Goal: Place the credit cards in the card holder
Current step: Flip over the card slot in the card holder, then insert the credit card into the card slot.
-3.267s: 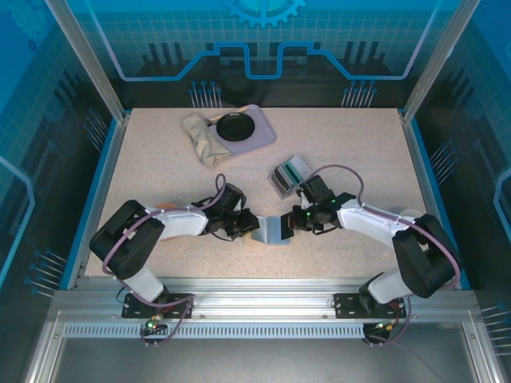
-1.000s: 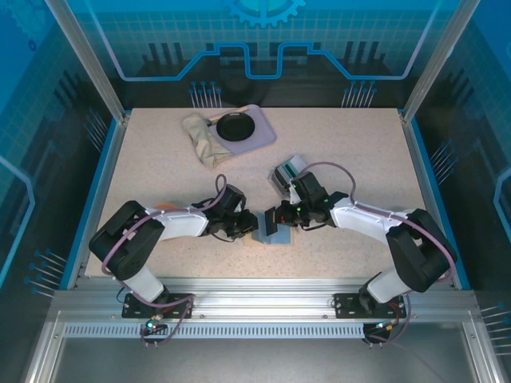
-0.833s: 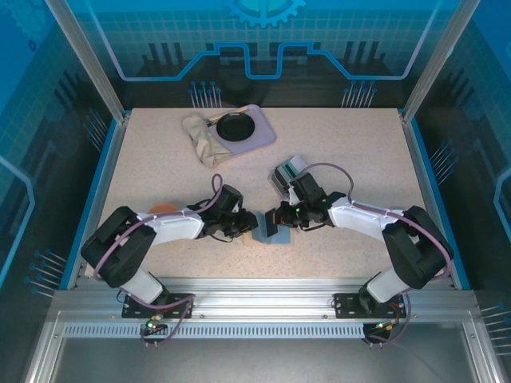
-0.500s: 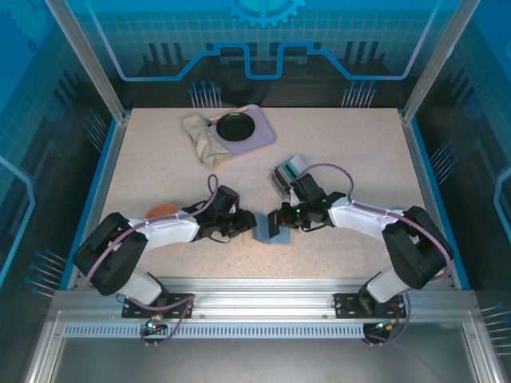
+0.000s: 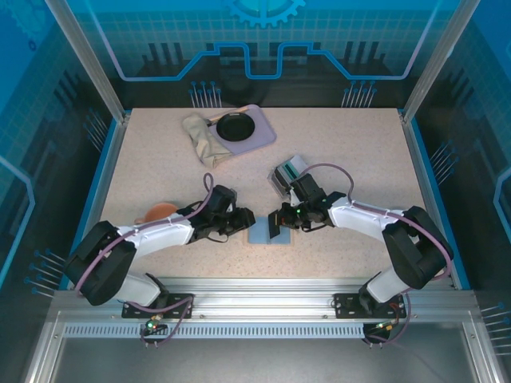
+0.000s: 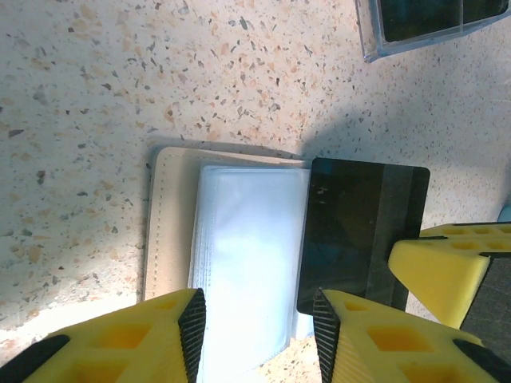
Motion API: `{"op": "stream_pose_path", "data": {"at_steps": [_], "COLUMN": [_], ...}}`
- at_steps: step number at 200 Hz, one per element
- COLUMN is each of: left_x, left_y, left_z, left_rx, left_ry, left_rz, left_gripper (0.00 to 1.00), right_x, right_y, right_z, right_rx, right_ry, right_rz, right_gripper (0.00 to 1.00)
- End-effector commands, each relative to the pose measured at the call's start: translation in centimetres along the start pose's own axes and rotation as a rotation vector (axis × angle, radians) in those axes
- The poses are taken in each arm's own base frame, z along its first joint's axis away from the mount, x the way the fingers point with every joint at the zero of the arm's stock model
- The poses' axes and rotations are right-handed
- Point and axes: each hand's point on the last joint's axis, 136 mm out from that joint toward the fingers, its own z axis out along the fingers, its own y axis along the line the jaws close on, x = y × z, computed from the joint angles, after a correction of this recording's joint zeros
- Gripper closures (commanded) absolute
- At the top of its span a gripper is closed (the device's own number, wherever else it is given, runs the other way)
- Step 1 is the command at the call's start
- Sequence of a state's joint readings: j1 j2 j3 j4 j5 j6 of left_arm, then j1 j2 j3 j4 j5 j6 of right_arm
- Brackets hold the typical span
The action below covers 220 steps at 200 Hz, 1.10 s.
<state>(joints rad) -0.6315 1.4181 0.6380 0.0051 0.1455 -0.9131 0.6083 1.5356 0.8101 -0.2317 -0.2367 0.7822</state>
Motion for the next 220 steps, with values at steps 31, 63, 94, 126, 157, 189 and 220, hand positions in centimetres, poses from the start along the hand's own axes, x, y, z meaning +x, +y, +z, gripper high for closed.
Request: {"op": "stream_pose_path", "data": {"at_steps": [31, 63, 94, 126, 157, 189, 220], "left_x": [0.8, 1.2, 1.3, 1.2, 1.2, 1.8, 2.2], "left_y": [-1.1, -1.4, -0.4, 1.9, 2.8, 3.1, 3.9], "left_z": [0.7, 1.8, 2.3, 1.7, 1.4, 2.6, 3.2], "left_rx": [0.02, 0.013, -0.033, -0.142, -0.194, -0.202, -0.221], "left_ry": [0.056, 0.091, 0.092, 0.064, 0.064, 0.113, 0.13], "left_rz": [0.064, 0.064, 0.033, 0.02, 0.033, 0.03, 0.023], "left_gripper": [0.58, 0.59, 0.64, 0.61, 0.54, 0.56, 0.67], "right_x": [-0.7, -1.2, -0.8, -0.5, -0.1, 0.5, 0.7], "right_y": [0.9, 1.4, 1.5, 1.6, 0.9, -0.2, -0.3], "right_z": [-1.5, -2.4, -1.8, -0.7, 0.2, 0.9, 0.5], "right_rx": [-0.006, -0.007, -0.033, -0.069, -0.064, -0.043, -0.057], "right_ry": [-0.04, -0.065, -0.047, -0.026, -0.009, 0.002, -0.002], "right_rz": [-0.029, -0.053, -0.051, -0.026, 0.005, 0.03, 0.04], "right_gripper": [0.99, 0.98, 0.99, 0.99, 0.99, 0.99, 0.99]}}
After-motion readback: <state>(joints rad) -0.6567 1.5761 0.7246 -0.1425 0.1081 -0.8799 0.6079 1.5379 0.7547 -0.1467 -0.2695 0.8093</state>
